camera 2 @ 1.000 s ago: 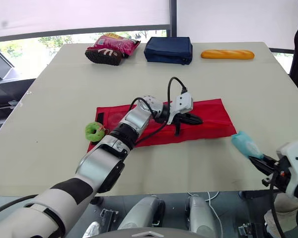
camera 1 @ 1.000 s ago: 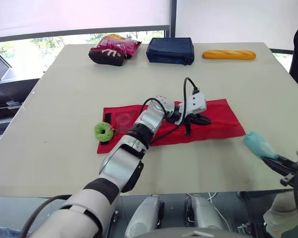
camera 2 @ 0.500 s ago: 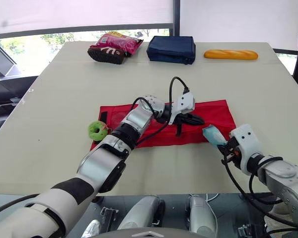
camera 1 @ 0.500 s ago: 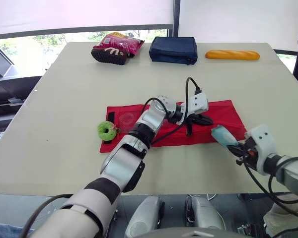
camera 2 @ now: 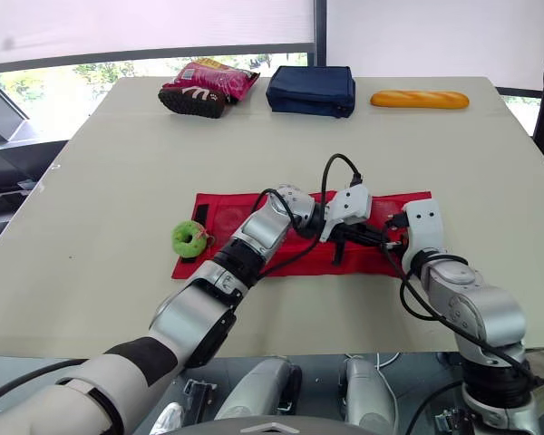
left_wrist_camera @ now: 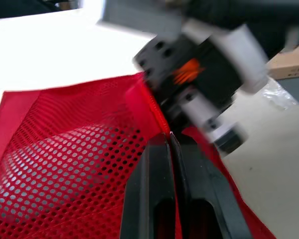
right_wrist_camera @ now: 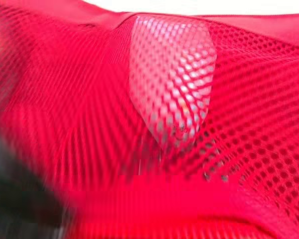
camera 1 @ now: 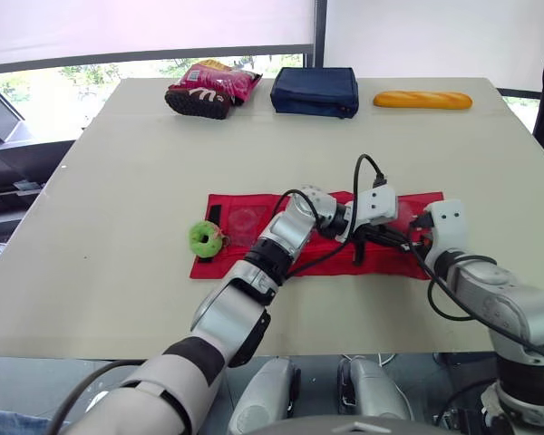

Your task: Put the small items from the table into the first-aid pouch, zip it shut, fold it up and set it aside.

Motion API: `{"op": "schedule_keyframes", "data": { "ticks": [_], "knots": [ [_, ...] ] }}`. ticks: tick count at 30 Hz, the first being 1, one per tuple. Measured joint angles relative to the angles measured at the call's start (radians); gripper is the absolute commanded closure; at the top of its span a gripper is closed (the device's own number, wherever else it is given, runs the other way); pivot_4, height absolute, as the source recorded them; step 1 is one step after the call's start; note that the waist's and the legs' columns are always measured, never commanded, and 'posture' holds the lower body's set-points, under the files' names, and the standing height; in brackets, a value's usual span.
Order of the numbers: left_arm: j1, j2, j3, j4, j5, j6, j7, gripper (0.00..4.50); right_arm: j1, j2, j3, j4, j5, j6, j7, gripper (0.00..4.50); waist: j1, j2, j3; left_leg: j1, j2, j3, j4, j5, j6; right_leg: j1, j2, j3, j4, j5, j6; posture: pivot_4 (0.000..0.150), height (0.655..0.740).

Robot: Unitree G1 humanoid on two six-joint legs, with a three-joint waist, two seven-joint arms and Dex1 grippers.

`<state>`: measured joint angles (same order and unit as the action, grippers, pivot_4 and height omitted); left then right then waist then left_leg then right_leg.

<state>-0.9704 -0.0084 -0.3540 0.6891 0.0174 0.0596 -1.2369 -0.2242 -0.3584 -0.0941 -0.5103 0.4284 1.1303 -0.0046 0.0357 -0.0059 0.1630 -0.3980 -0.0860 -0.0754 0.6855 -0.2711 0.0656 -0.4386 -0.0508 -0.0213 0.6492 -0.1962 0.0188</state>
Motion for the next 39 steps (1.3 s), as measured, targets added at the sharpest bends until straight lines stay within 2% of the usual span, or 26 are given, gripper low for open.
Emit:
{"op": "schedule_keyframes", "data": {
  "ticks": [3, 6, 13, 16, 20, 21, 26, 30, 31, 37, 38, 39],
  "knots": [
    [0.0, -0.001, 0.001, -0.011, 0.0, 0.002, 0.002, 4.5, 0.001, 0.011, 0.0, 0.0, -0.013, 0.002, -0.002, 2.09, 0.0, 0.0, 0.0, 0.0, 0.0, 0.0, 0.0, 0.0, 0.0, 0.0, 0.0, 0.0, 0.001, 0.0, 0.0, 0.15, 0.739],
    [-0.001, -0.006, -0.001, -0.003, -0.002, 0.0, 0.006, 4.5, 0.036, -0.02, -0.007, -0.049, -0.01, 0.026, 0.03, 0.6, 0.001, 0.0, 0.0, 0.0, -0.001, 0.0, 0.0, 0.0, 0.0, -0.001, 0.0, 0.001, 0.002, 0.0, 0.0, 0.15, 0.739],
    [-0.009, -0.013, 0.0, 0.056, 0.001, -0.017, 0.044, 4.5, 0.222, -0.172, -0.102, -0.279, 0.104, 0.063, 0.221, 0.6, -0.002, 0.0, 0.0, 0.0, -0.001, 0.0, 0.0, 0.0, 0.001, -0.001, 0.0, 0.001, 0.003, 0.0, 0.001, 0.15, 0.739],
    [-0.012, -0.022, -0.001, 0.071, 0.001, -0.025, 0.053, 4.5, 0.352, -0.225, -0.193, -0.333, 0.149, -0.01, 0.344, 0.6, -0.001, 0.0, 0.0, 0.0, 0.0, 0.001, 0.0, -0.002, 0.004, -0.001, 0.0, 0.001, 0.003, 0.0, 0.001, 0.15, 0.739],
    [-0.013, -0.022, -0.001, 0.076, 0.001, -0.03, 0.059, 4.5, 0.482, -0.233, -0.338, -0.385, 0.217, -0.121, 0.474, 0.6, 0.0, 0.0, 0.0, 0.001, 0.0, 0.001, 0.0, -0.002, 0.004, 0.0, 0.0, 0.001, 0.003, 0.0, 0.001, 0.15, 0.739],
    [-0.013, -0.024, -0.001, 0.076, 0.001, -0.03, 0.063, 4.5, 0.507, -0.231, -0.379, -0.393, 0.231, -0.151, 0.495, 0.07, 0.0, 0.0, 0.0, 0.001, 0.0, 0.001, 0.0, -0.002, 0.004, 0.0, 0.0, 0.001, 0.003, 0.0, 0.001, 0.15, 0.739],
    [-0.012, -0.029, -0.001, 0.076, 0.001, -0.037, 0.07, 4.5, 0.576, -0.203, -0.544, -0.278, 0.241, -0.197, 0.478, 0.03, 0.003, 0.0, 0.0, 0.001, 0.0, 0.001, 0.0, -0.002, 0.004, 0.0, 0.0, 0.001, 0.003, -0.001, 0.001, 0.15, 0.739],
    [-0.01, -0.032, 0.0, 0.076, -0.001, -0.037, 0.073, 4.5, 0.565, -0.158, -0.551, -0.203, 0.239, -0.198, 0.43, 0.03, 0.001, 0.0, 0.0, 0.001, 0.0, 0.001, 0.0, -0.002, 0.004, 0.0, 0.0, 0.001, 0.003, -0.001, 0.001, 0.15, 0.739],
    [-0.008, -0.034, 0.002, 0.076, -0.003, -0.038, 0.076, 3.84, 0.55, -0.145, -0.548, -0.185, 0.239, -0.198, 0.41, 0.0, 0.001, 0.0, 0.0, 0.001, 0.0, 0.001, 0.0, -0.002, 0.004, 0.0, 0.0, 0.001, 0.003, -0.001, 0.001, 0.15, 0.739],
    [0.003, -0.013, 0.07, 0.006, -0.068, -0.023, 0.08, 1.38, 0.497, -0.13, -0.519, -0.134, 0.235, -0.206, 0.352, 0.0, 0.001, 0.0, 0.0, 0.001, 0.0, 0.001, 0.0, 0.0, 0.001, 0.0, 0.0, 0.001, 0.003, -0.001, 0.001, 0.15, 0.739],
    [0.005, -0.004, 0.078, -0.014, -0.081, -0.017, 0.076, 1.11, 0.497, -0.13, -0.513, -0.133, 0.235, -0.207, 0.35, 0.0, 0.0, 0.0, 0.0, 0.001, 0.0, 0.001, 0.0, 0.0, 0.001, 0.0, 0.0, 0.001, 0.003, -0.001, 0.001, 0.15, 0.739],
    [0.021, 0.018, 0.087, -0.065, -0.101, 0.003, 0.07, 0.55, 0.498, -0.13, -0.504, -0.132, 0.236, -0.214, 0.353, 0.0, -0.001, 0.001, 0.0, 0.001, 0.0, 0.001, 0.0, 0.0, 0.0, 0.0, 0.0, 0.001, 0.003, -0.001, 0.001, 0.15, 0.739]
  ]
}}
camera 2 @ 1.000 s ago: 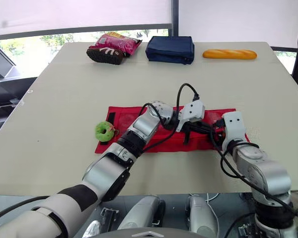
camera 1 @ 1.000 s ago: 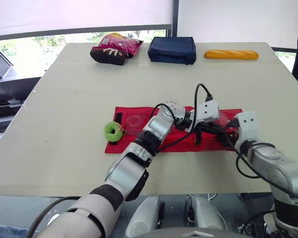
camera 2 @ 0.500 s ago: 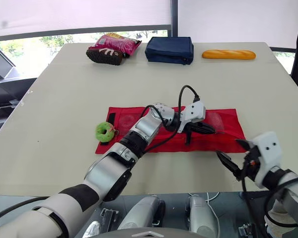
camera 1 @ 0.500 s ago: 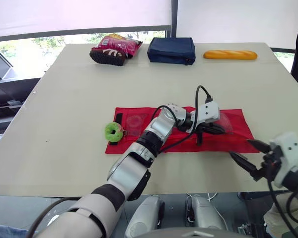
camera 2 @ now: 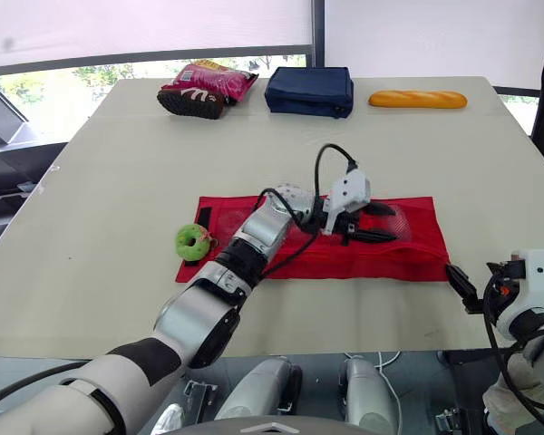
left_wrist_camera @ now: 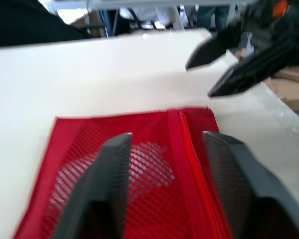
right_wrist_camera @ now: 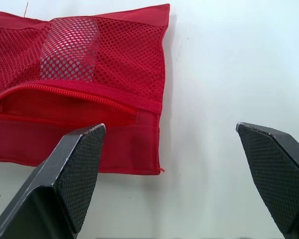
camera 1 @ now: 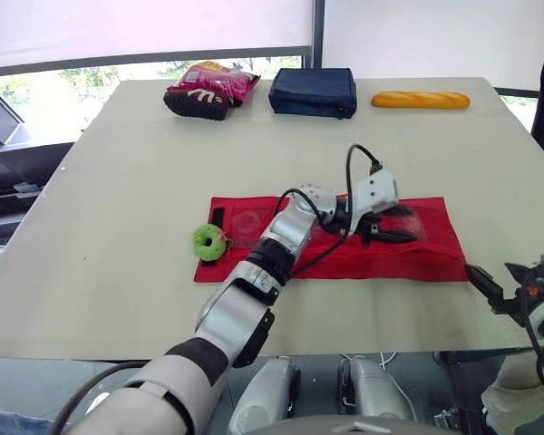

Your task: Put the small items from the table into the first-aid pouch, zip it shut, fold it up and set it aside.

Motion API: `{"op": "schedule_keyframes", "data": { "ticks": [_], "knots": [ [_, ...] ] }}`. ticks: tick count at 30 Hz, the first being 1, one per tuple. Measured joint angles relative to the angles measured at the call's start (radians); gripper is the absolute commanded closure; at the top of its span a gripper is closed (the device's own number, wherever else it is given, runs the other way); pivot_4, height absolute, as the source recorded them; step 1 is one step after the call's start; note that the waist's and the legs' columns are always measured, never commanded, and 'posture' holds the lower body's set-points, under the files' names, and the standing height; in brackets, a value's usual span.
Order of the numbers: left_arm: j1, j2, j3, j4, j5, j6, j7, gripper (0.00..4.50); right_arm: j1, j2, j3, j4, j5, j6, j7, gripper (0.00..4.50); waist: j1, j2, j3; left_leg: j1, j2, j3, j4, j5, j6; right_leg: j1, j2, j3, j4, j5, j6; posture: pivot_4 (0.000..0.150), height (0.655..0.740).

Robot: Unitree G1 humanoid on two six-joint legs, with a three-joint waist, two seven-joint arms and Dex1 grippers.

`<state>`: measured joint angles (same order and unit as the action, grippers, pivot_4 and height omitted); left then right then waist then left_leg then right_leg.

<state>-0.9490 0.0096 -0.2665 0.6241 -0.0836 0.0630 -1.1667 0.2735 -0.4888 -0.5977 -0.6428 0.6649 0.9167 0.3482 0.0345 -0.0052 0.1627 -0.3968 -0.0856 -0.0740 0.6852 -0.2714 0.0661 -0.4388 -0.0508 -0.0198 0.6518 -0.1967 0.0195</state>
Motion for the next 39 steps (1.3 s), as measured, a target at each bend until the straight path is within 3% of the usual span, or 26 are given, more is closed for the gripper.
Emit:
{"op": "schedule_keyframes", "data": {
  "ticks": [1, 2, 11, 16, 17, 19, 26, 27, 33, 39],
  "knots": [
    [0.016, 0.017, 0.01, -0.036, -0.012, 0.016, -0.006, 0.11, 0.002, 0.0, 0.002, 0.0, 0.002, -0.003, 0.003, 0.0, -0.001, 0.0, 0.0, 0.0, 0.0, 0.0, 0.0, 0.0, 0.0, 0.0, 0.0, 0.0, 0.0, 0.0, 0.0, 0.15, 0.739],
    [0.041, 0.04, 0.022, -0.082, -0.03, 0.035, -0.011, 0.04, 0.001, -0.002, 0.003, 0.002, 0.003, -0.004, 0.006, 0.0, -0.004, 0.0, 0.0, 0.0, 0.0, 0.0, 0.0, 0.0, 0.0, 0.0, 0.0, 0.0, 0.0, 0.0, 0.0, 0.15, 0.739],
    [0.313, 0.307, 0.137, -0.502, -0.194, 0.231, -0.042, 0.04, -0.01, -0.016, 0.081, 0.094, -0.006, -0.028, 0.036, 0.0, -0.019, 0.001, 0.0, 0.001, 0.001, 0.0, -0.001, 0.0, -0.001, -0.001, 0.0, 0.001, 0.001, 0.0, -0.001, 0.15, 0.739],
    [0.427, 0.433, 0.198, -0.727, -0.328, 0.35, -0.057, 0.04, -0.11, -0.017, 0.153, 0.186, -0.008, -0.036, 0.055, 0.0, -0.018, 0.001, 0.0, 0.001, 0.0, 0.0, -0.001, 0.0, -0.001, -0.001, 0.0, 0.001, 0.0, 0.0, -0.001, 0.15, 0.739],
    [0.439, 0.451, 0.217, -0.766, -0.357, 0.372, -0.057, 0.0, -0.134, -0.017, 0.162, 0.207, -0.008, -0.042, 0.061, 0.41, -0.017, 0.002, 0.0, 0.001, 0.0, 0.0, -0.001, 0.0, -0.001, 0.0, 0.0, 0.001, 0.0, 0.0, -0.001, 0.15, 0.739],
    [0.444, 0.472, 0.229, -0.802, -0.392, 0.394, -0.054, 0.0, -0.156, -0.017, 0.175, 0.234, -0.012, -0.05, 0.065, 0.77, -0.016, 0.001, 0.0, 0.001, 0.0, 0.0, -0.001, 0.0, -0.001, 0.0, 0.0, 0.001, 0.0, 0.0, -0.001, 0.15, 0.739],
    [0.485, 0.57, 0.28, -0.9, -0.499, 0.448, -0.053, 0.0, -0.174, -0.053, 0.178, 0.297, -0.005, -0.051, 0.107, 4.27, -0.018, 0.001, 0.0, 0.001, 0.0, 0.0, -0.001, 0.0, -0.001, 0.0, 0.0, 0.001, 0.0, 0.0, -0.001, 0.15, 0.739],
    [0.488, 0.578, 0.283, -0.908, -0.504, 0.452, -0.053, 0.0, -0.173, -0.058, 0.176, 0.3, -0.005, -0.052, 0.111, 4.46, -0.018, 0.002, 0.0, 0.001, 0.0, 0.0, -0.001, 0.0, -0.001, 0.0, 0.0, 0.001, 0.0, 0.0, -0.001, 0.15, 0.739],
    [0.498, 0.635, 0.297, -0.956, -0.549, 0.469, -0.053, 0.0, -0.185, -0.145, 0.138, 0.402, -0.048, -0.09, 0.11, 4.46, -0.011, 0.001, 0.0, 0.001, 0.0, 0.0, -0.001, 0.0, -0.001, 0.001, 0.0, 0.001, -0.002, 0.0, -0.001, 0.15, 0.739],
    [0.498, 0.689, 0.299, -0.965, -0.55, 0.465, -0.059, 0.0, -0.213, -0.268, 0.124, 0.59, -0.233, -0.204, 0.03, 4.46, 0.006, 0.001, 0.0, 0.003, 0.0, 0.0, -0.001, 0.0, -0.001, 0.004, 0.0, 0.001, -0.006, 0.0, -0.001, 0.15, 0.739]
  ]
}}
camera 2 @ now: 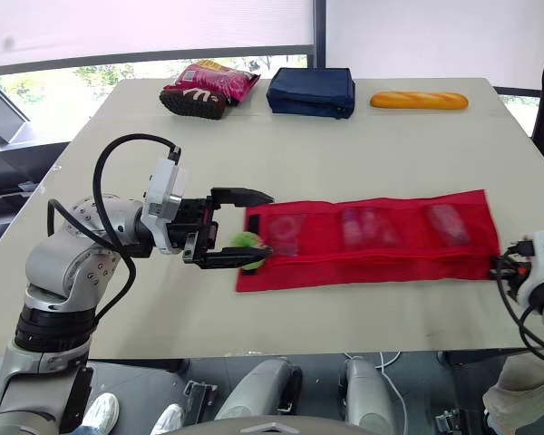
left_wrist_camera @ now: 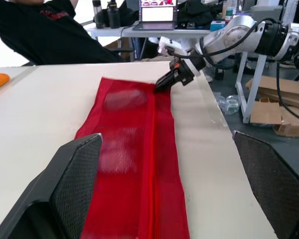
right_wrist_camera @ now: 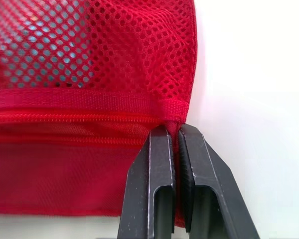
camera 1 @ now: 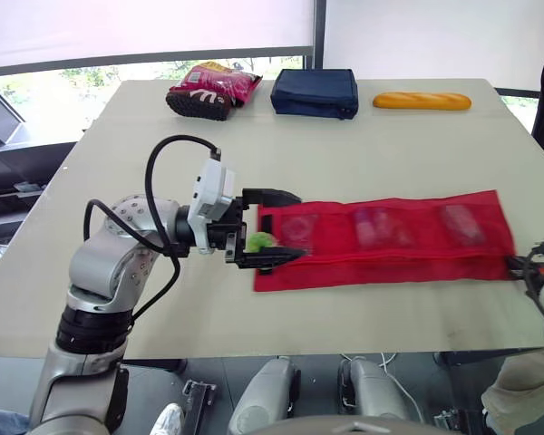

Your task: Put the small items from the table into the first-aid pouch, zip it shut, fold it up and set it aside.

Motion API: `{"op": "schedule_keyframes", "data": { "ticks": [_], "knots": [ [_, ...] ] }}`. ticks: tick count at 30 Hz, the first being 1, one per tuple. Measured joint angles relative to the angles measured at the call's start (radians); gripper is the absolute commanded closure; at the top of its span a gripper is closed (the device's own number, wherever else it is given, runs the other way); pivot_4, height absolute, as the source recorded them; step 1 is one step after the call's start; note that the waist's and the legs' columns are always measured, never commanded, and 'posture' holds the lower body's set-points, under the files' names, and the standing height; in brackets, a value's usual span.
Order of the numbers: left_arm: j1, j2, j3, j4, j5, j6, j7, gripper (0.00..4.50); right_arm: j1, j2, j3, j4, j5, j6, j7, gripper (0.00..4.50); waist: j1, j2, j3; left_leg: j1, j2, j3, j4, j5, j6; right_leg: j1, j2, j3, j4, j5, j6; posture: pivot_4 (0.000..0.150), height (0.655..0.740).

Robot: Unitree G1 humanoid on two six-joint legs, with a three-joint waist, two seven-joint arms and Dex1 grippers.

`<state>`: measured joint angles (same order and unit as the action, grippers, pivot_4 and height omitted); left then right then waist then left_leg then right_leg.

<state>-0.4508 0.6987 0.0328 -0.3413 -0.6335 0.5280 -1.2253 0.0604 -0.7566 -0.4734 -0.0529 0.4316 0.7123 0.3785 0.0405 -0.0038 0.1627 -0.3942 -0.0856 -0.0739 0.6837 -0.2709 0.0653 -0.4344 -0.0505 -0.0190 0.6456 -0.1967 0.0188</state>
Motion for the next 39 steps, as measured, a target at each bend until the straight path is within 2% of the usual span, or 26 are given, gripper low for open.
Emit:
{"op": "schedule_keyframes", "data": {
  "ticks": [7, 9, 10, 11, 13, 17, 19, 24, 25, 27, 29, 30, 31, 36, 39],
  "knots": [
    [0.014, 0.016, 0.01, 0.0, 0.0, -0.014, 0.01, 0.0, -0.008, -0.043, 0.0, 0.082, -0.115, -0.028, -0.062, 4.46, 0.001, 0.0, 0.0, 0.0, 0.0, 0.0, 0.0, 0.0, 0.0, 0.0, 0.0, 0.0, -0.001, 0.0, 0.0, 0.15, 0.739],
    [0.021, 0.017, 0.011, 0.0, 0.0, -0.015, 0.013, 0.0, -0.007, -0.052, 0.002, 0.103, -0.153, -0.049, -0.064, 3.71, 0.0, 0.0, 0.0, 0.0, 0.0, 0.0, 0.0, 0.0, 0.0, 0.0, 0.0, 0.0, -0.001, 0.0, 0.0, 0.15, 0.739],
    [0.021, 0.017, 0.011, 0.0, 0.0, -0.015, 0.013, 0.0, -0.007, -0.054, 0.002, 0.105, -0.156, -0.05, -0.065, 3.6, 0.0, 0.0, 0.0, 0.0, 0.0, 0.0, 0.0, 0.0, 0.0, 0.0, 0.0, 0.0, -0.001, 0.0, 0.0, 0.15, 0.739],
    [0.024, 0.018, 0.011, 0.0, 0.001, -0.016, 0.013, 0.0, 0.001, -0.062, 0.002, 0.105, -0.168, -0.06, -0.06, 3.24, 0.0, 0.0, 0.0, 0.0, 0.0, 0.0, 0.0, 0.0, 0.0, 0.0, 0.0, 0.0, -0.001, 0.0, 0.0, 0.15, 0.739],
    [0.031, 0.024, 0.018, 0.002, 0.002, -0.02, 0.013, 0.0, 0.021, -0.073, -0.001, 0.092, -0.182, -0.072, -0.043, 2.2, -0.003, 0.0, 0.0, 0.0, 0.001, 0.0, -0.001, 0.0, 0.0, 0.0, 0.0, 0.0, -0.001, 0.0, 0.0, 0.15, 0.739],
    [0.053, 0.042, 0.036, 0.012, 0.005, -0.037, 0.012, 0.0, 0.1, -0.077, -0.04, -0.004, -0.158, -0.091, 0.04, 0.53, -0.003, 0.001, 0.0, 0.0, 0.001, 0.0, -0.001, 0.0, 0.0, 0.0, 0.001, 0.0, -0.001, 0.0, 0.0, 0.15, 0.739],
    [0.073, 0.057, 0.054, 0.049, 0.014, -0.045, 0.017, 0.0, 0.183, -0.085, -0.114, -0.108, -0.117, -0.095, 0.135, 0.11, -0.004, 0.002, 0.0, 0.001, 0.001, 0.0, -0.002, 0.0, 0.0, 0.0, 0.001, 0.0, -0.002, 0.0, 0.0, 0.15, 0.739],
    [0.1, 0.071, 0.063, 0.118, 0.048, -0.091, 0.008, 0.0, 0.295, -0.077, -0.24, -0.267, -0.018, -0.13, 0.301, 0.11, -0.003, 0.003, 0.001, 0.001, 0.002, 0.0, -0.003, -0.002, 0.003, 0.001, 0.001, -0.001, -0.002, 0.0, 0.001, 0.15, 0.739],
    [0.1, 0.077, 0.057, 0.183, 0.075, -0.118, -0.001, 0.0, 0.344, -0.051, -0.294, -0.372, 0.06, -0.126, 0.368, 0.11, -0.003, 0.003, 0.001, 0.001, 0.002, 0.0, -0.003, -0.002, 0.004, 0.001, 0.001, -0.001, -0.002, 0.0, 0.001, 0.15, 0.739],
    [0.09, 0.079, 0.046, 0.252, 0.105, -0.149, -0.01, 0.0, 0.373, -0.023, -0.324, -0.471, 0.144, -0.105, 0.405, 0.11, -0.003, 0.001, 0.001, 0.001, 0.003, -0.001, -0.003, -0.003, 0.004, 0.001, 0.002, -0.001, -0.003, 0.0, 0.001, 0.15, 0.739],
    [0.083, 0.078, 0.035, 0.3, 0.128, -0.174, -0.022, 0.0, 0.388, -0.002, -0.334, -0.541, 0.208, -0.088, 0.417, 0.11, -0.002, 0.001, 0.001, 0.001, 0.003, -0.001, -0.003, -0.003, 0.004, 0.001, 0.001, -0.001, -0.003, 0.0, 0.001, 0.15, 0.739],
    [0.06, 0.073, 0.027, 0.374, 0.153, -0.207, -0.033, 0.0, 0.398, 0.031, -0.348, -0.64, 0.31, -0.082, 0.427, 0.11, -0.002, 0.001, 0.001, 0.001, 0.003, -0.001, -0.003, -0.003, 0.004, 0.001, 0.001, -0.002, -0.003, 0.0, 0.001, 0.15, 0.739],
    [0.06, 0.073, 0.026, 0.375, 0.157, -0.208, -0.035, 0.0, 0.399, 0.031, -0.351, -0.646, 0.317, -0.082, 0.428, 0.11, -0.002, 0.001, 0.001, 0.001, 0.003, -0.001, -0.003, -0.003, 0.004, 0.001, 0.001, -0.002, -0.004, 0.0, 0.001, 0.15, 0.739],
    [0.014, 0.041, -0.015, 0.471, 0.19, -0.266, -0.076, 0.0, 0.509, 0.054, -0.414, -0.812, 0.554, -0.07, 0.436, 0.11, 0.001, 0.0, 0.002, 0.0, 0.003, -0.002, -0.003, -0.003, 0.004, 0.001, 0.0, -0.003, -0.004, 0.0, 0.001, 0.15, 0.739],
    [0.001, 0.036, -0.028, 0.486, 0.199, -0.278, -0.094, 0.0, 0.531, 0.041, -0.45, -0.853, 0.62, -0.078, 0.428, 0.11, -0.003, -0.001, 0.002, 0.0, 0.003, -0.002, -0.003, -0.003, 0.005, 0.001, 0.0, -0.002, -0.004, 0.0, 0.001, 0.15, 0.739]
  ]
}}
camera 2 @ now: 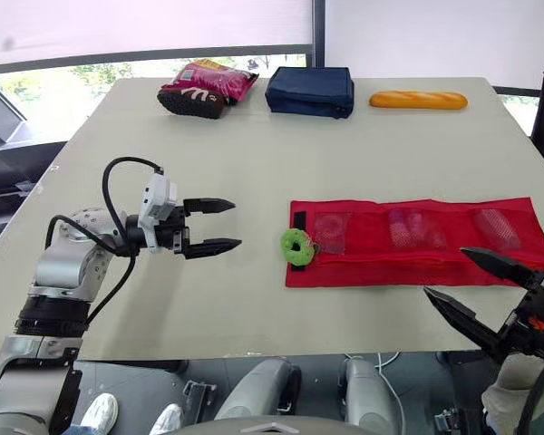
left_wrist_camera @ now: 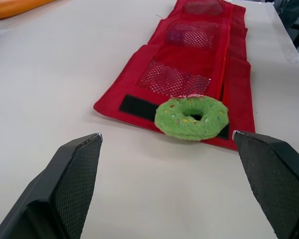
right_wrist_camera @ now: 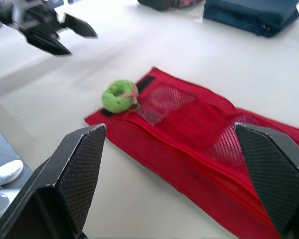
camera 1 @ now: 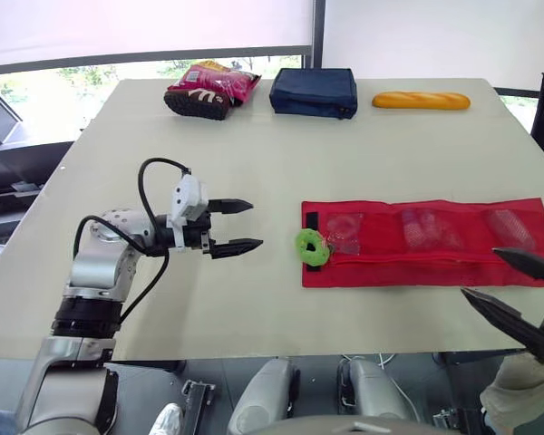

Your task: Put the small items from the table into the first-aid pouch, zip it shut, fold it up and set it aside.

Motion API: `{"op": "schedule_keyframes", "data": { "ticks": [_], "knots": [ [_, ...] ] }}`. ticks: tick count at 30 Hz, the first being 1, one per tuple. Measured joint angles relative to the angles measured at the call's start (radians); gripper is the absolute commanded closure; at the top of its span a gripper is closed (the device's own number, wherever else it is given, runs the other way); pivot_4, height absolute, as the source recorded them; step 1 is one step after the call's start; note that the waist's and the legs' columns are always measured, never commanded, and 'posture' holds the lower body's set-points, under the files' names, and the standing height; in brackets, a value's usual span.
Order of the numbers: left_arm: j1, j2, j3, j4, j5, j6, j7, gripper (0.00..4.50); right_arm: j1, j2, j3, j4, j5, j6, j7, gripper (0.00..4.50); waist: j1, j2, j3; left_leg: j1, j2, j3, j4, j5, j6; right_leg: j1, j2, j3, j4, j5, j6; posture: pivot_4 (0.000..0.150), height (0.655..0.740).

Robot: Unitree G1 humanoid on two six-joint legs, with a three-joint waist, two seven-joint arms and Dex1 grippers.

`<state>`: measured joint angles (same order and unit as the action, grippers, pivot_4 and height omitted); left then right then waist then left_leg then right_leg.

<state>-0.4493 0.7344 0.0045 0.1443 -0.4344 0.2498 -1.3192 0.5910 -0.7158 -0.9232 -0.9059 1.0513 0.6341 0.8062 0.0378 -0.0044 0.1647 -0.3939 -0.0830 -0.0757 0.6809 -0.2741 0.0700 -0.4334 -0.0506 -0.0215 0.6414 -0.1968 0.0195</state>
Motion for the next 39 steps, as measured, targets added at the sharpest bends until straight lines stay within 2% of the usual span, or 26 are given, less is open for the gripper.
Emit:
{"op": "schedule_keyframes", "data": {
  "ticks": [8, 14, 15, 18, 20, 25, 30, 34, 39],
  "knots": [
    [0.002, -0.016, -0.035, -0.007, 0.04, -0.001, 0.007, 0.0, 0.025, -0.025, 0.002, -0.043, -0.048, -0.086, 0.056, 0.11, 0.003, 0.0, 0.0, 0.0, 0.0, 0.0, 0.0, 0.0, 0.0, 0.0, 0.0, 0.0, 0.0, 0.0, 0.0, 0.15, 0.739],
    [0.09, -0.068, -0.118, -0.104, 0.108, 0.1, 0.145, 0.0, 0.01, -0.025, 0.046, -0.033, -0.097, -0.125, 0.059, 0.11, 0.003, 0.0, 0.0, 0.0, 0.0, 0.0, 0.0, 0.0, 0.0, 0.0, -0.001, 0.0, 0.0, 0.0, 0.0, 0.15, 0.739],
    [0.103, -0.09, -0.133, -0.117, 0.111, 0.161, 0.192, 0.0, 0.006, -0.025, 0.059, -0.032, -0.103, -0.134, 0.058, 0.11, 0.003, 0.0, 0.0, 0.0, 0.0, 0.0, 0.0, 0.0, 0.0, 0.0, -0.001, 0.0, 0.0, 0.0, 0.0, 0.15, 0.739],
    [0.101, -0.122, -0.125, -0.123, 0.11, 0.229, 0.255, 0.0, 0.001, -0.025, 0.063, -0.031, -0.107, -0.14, 0.057, 0.11, 0.004, -0.001, 0.0, 0.0, 0.0, 0.0, 0.0, 0.0, 0.0, 0.0, -0.001, -0.001, 0.0, 0.0, 0.0, 0.15, 0.739],
    [0.063, -0.22, -0.082, -0.122, 0.074, 0.337, 0.372, 0.0, -0.012, -0.026, 0.087, -0.027, -0.11, -0.143, 0.052, 0.11, 0.012, -0.001, 0.0, -0.001, 0.0, -0.001, 0.002, 0.0, 0.0, 0.0, -0.001, -0.002, 0.0, 0.0, 0.001, 0.15, 0.739],
    [-0.029, -0.332, -0.043, -0.121, 0.02, 0.483, 0.508, 0.0, -0.042, -0.031, 0.126, -0.026, -0.122, -0.145, 0.036, 0.11, 0.01, -0.002, 0.0, -0.002, 0.0, -0.001, 0.003, 0.002, -0.004, 0.0, -0.001, -0.003, 0.0, 0.0, 0.001, 0.15, 0.739],
    [-0.107, -0.433, -0.046, -0.043, 0.044, 0.551, 0.65, 0.0, -0.067, -0.034, 0.159, -0.026, -0.131, -0.152, 0.018, 0.11, 0.007, -0.003, 0.001, -0.001, 0.0, -0.001, 0.003, 0.002, -0.004, 0.0, 0.0, -0.003, 0.001, 0.0, 0.001, 0.15, 0.739],
    [-0.166, -0.489, -0.054, 0.009, 0.076, 0.588, 0.737, 0.0, -0.069, -0.034, 0.171, -0.03, -0.133, -0.154, 0.005, 0.11, 0.009, -0.003, 0.0, -0.001, -0.001, -0.001, 0.003, 0.002, -0.004, 0.0, -0.001, -0.003, 0.001, 0.0, 0.001, 0.15, 0.739],
    [-0.193, -0.514, -0.042, 0.027, 0.077, 0.628, 0.779, 0.0, -0.066, -0.034, 0.177, -0.051, -0.132, -0.157, -0.028, 0.11, 0.01, -0.003, 0.0, -0.001, -0.001, -0.001, 0.003, 0.002, -0.004, 0.001, -0.001, -0.003, 0.001, 0.0, 0.001, 0.15, 0.739]
  ]
}}
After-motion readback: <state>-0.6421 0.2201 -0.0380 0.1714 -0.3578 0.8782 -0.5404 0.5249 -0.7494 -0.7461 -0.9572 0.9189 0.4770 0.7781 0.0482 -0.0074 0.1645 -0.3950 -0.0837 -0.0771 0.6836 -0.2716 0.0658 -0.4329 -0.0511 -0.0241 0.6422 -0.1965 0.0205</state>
